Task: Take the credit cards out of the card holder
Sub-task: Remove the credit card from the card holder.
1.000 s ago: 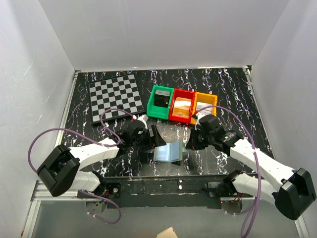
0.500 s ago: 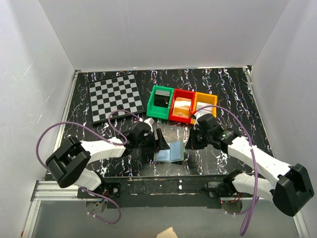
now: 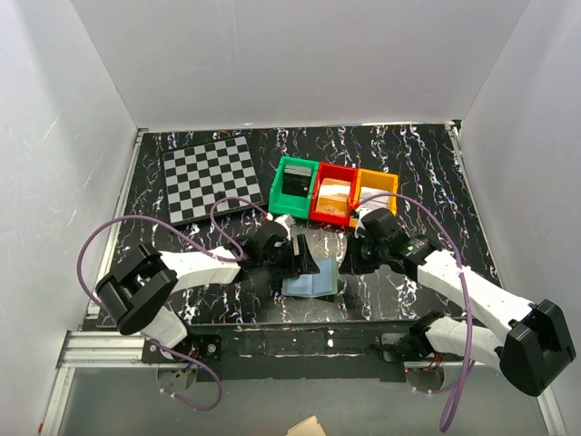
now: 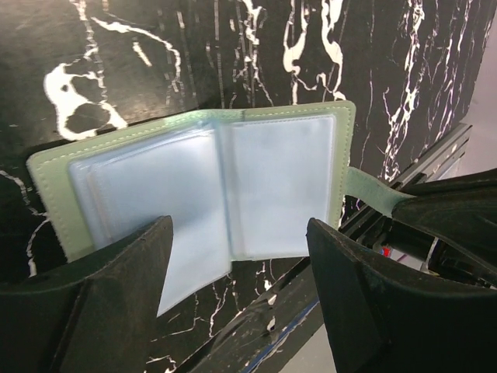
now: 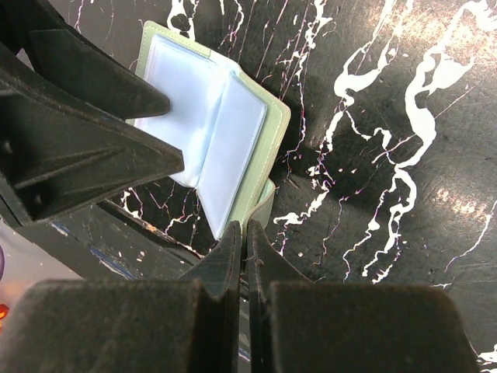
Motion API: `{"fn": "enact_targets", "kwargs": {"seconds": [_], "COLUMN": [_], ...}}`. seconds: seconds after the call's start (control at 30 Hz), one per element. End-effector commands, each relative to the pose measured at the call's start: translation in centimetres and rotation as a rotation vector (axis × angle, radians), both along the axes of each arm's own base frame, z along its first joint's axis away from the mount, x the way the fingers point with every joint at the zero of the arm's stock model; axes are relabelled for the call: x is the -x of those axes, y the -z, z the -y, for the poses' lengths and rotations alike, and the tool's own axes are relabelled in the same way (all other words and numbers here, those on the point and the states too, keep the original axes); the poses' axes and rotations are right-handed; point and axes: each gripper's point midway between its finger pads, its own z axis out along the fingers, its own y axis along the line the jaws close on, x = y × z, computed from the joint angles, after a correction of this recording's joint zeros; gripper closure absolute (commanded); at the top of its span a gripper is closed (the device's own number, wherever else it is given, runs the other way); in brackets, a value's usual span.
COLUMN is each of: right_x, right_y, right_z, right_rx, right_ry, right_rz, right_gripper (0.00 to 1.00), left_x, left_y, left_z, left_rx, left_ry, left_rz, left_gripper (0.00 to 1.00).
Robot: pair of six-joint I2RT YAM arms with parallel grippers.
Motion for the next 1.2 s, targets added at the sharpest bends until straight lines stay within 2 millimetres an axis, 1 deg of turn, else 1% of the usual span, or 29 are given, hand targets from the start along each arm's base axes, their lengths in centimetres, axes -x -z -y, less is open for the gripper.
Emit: {"fn": "enact_targets", "kwargs": {"seconds": [0.0,0.07,0.1,0.23,0.33,0.4,0.43,0.57,0.63,0.83,1.17], "right_x": [-0.3,-0.2,-0.2,-0.2,-0.3,-0.2,-0.2,-0.1,-0.1,0.0,0.1], "right_y": [-1.4,-1.4,-1.4,-1.4,-1.4,-1.3,-1.3,-1.3,-1.3,-1.1,-1.1], "right_z": [-0.4,-0.4,-0.4,-0.3,-0.4,-0.4,-0.4,-0.3,-0.3,-0.2,-0.3], "right_rx": [-0.029,-0.030,-0.030,-0.026,-0.029,-0.027,-0.027,-0.027,-0.027,-0.023,-0.026], "right_ry": [-0.016,-0.016,-0.019,-0.023,-0.024,-0.022,-0.023,-0.024,-0.021,-0.021,-0.026], "right_rz": [0.029,0.030,0.031,0.034,0.036,0.035,0.033,0.031,0.031,0.026,0.020], "right_gripper": [0.99,0.99,0.99,0.99,0.99,0.99,0.99,0.99,0.99,0.99,0.99], "left_x": [-0.4,-0.5,-0.8,-0.6,-0.6,-0.6,-0.2,0.2,0.3,0.2,0.5], "left_y": [-1.8,-2.9,-3.8,-5.0,-4.6,-3.8,-2.8,-1.3,-0.9,-1.2,-0.1], "left_z": [1.2,0.9,0.7,-0.5,-1.4,-1.6,-2.1,-2.4,-2.5,-2.2,-2.1], "left_rx": [0.018,0.038,0.052,0.065,0.042,0.019,-0.017,-0.053,-0.060,-0.049,-0.066], "left_ry": [0.023,0.008,-0.006,-0.048,-0.076,-0.085,-0.084,-0.090,-0.088,-0.077,-0.057], "left_rz": [0.068,0.104,0.128,0.161,0.153,0.139,0.111,0.070,0.064,0.071,0.047], "left_gripper": [0.30,0.30,0.29,0.27,0.27,0.27,0.27,0.28,0.28,0.28,0.28]}}
